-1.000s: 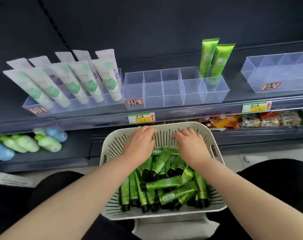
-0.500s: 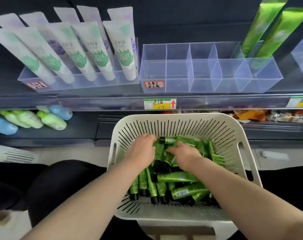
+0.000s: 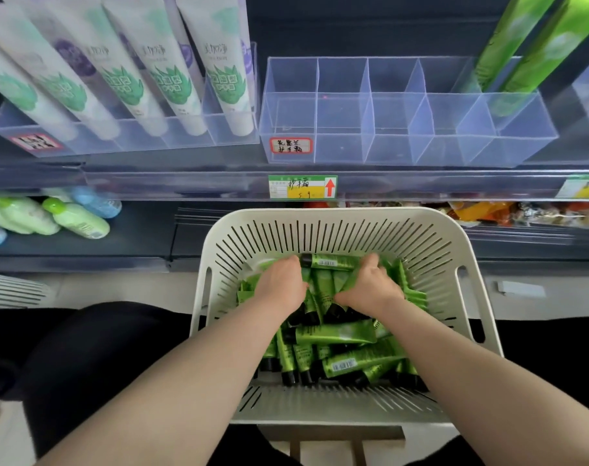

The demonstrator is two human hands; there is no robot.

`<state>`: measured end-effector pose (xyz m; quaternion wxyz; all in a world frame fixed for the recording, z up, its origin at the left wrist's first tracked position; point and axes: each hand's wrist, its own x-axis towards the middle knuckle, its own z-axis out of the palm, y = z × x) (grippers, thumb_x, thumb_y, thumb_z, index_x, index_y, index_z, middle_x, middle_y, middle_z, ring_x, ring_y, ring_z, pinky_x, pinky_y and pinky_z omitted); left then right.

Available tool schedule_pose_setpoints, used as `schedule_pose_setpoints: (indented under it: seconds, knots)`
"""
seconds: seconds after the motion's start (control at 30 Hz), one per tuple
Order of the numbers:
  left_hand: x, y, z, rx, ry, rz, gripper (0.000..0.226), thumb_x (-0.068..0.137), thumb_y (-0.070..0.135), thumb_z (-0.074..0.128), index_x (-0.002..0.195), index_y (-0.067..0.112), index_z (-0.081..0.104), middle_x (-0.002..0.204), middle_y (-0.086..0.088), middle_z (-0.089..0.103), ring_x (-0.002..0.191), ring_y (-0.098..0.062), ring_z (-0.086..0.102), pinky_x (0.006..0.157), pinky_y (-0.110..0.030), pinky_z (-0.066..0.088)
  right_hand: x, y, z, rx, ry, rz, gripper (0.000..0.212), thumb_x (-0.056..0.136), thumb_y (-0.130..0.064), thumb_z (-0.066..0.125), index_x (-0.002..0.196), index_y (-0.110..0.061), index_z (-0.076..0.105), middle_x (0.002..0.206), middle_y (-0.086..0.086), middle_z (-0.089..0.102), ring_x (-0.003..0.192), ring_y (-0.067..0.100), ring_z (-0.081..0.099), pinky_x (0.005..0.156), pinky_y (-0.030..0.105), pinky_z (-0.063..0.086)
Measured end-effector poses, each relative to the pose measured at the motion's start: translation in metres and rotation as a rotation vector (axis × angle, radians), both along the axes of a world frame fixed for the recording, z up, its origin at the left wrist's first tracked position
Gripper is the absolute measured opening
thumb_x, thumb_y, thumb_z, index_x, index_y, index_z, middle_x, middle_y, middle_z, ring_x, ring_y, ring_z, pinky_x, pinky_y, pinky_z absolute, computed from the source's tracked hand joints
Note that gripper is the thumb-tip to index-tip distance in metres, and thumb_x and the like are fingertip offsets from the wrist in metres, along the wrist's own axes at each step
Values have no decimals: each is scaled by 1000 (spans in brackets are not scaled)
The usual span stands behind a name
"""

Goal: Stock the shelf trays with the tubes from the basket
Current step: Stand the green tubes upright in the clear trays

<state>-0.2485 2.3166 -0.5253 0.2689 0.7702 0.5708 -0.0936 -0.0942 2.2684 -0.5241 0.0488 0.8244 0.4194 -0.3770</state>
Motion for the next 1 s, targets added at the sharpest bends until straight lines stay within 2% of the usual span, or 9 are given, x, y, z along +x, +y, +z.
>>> schedule_pose_setpoints:
  seconds: [0.1,0.17,0.27,0.33,0.43,0.53,0.67,0.83,1.0]
  knots:
    - [7,-2,-5,-27,31,54,45,89,30,68,122,7,48,80,1,54,74,-18,55,61,-28,43,3,7,-1,-30,125,-82,124,66,-27,82,148,-22,-11,133,16,45,94,25,62,80,42,56]
    - [9,-1,-9,-41,51,94,50,89,30,69,126,6,45,78,1,54,73,-19,58,59,-30,46,3,10,-4,-31,142,-120,124,70,-22,79,148,-23,-17,131,16,47,87,23,63,76,38,57]
    - [11,2,-12,-70,56,149,59,87,24,71,134,5,41,78,1,55,75,-18,60,58,-30,47,1,12,-10,12,113,-218,98,81,-25,70,147,-19,-3,90,6,58,70,18,62,61,35,55]
    - [12,5,-11,-138,82,195,64,84,15,71,138,5,39,80,0,55,75,-18,60,54,-28,45,3,13,-10,43,143,-310,90,83,-25,70,146,-16,5,77,3,55,64,15,59,51,29,48]
    - [13,6,-2,-326,188,145,49,80,17,74,123,5,54,91,-3,58,82,-19,60,64,-28,53,4,11,-4,66,199,-333,89,82,-18,70,145,-19,7,79,4,56,65,16,60,49,28,48]
    - [14,0,-1,-425,218,44,55,77,23,79,123,6,53,114,-7,57,99,-24,59,81,-32,52,4,8,8,112,238,-267,91,79,-14,69,145,-27,7,80,3,57,66,16,59,51,28,49]
    - [17,-11,-11,-246,137,79,23,86,23,70,104,11,62,105,-5,61,79,-17,59,63,-28,49,11,-4,22,219,208,-101,66,83,-17,62,137,-26,25,71,0,60,56,16,56,47,26,42]
    - [18,-22,-1,-173,43,81,40,84,15,66,121,16,50,100,0,57,78,-15,59,54,-26,44,19,-24,32,290,242,-29,40,90,-16,57,122,-23,35,60,0,51,47,16,47,44,28,35]
    - [6,-21,26,-69,-113,82,19,90,28,60,107,20,59,85,8,58,71,-12,57,52,-26,43,21,-34,49,445,273,11,31,90,-13,58,114,-22,40,69,1,58,48,15,49,47,32,40]
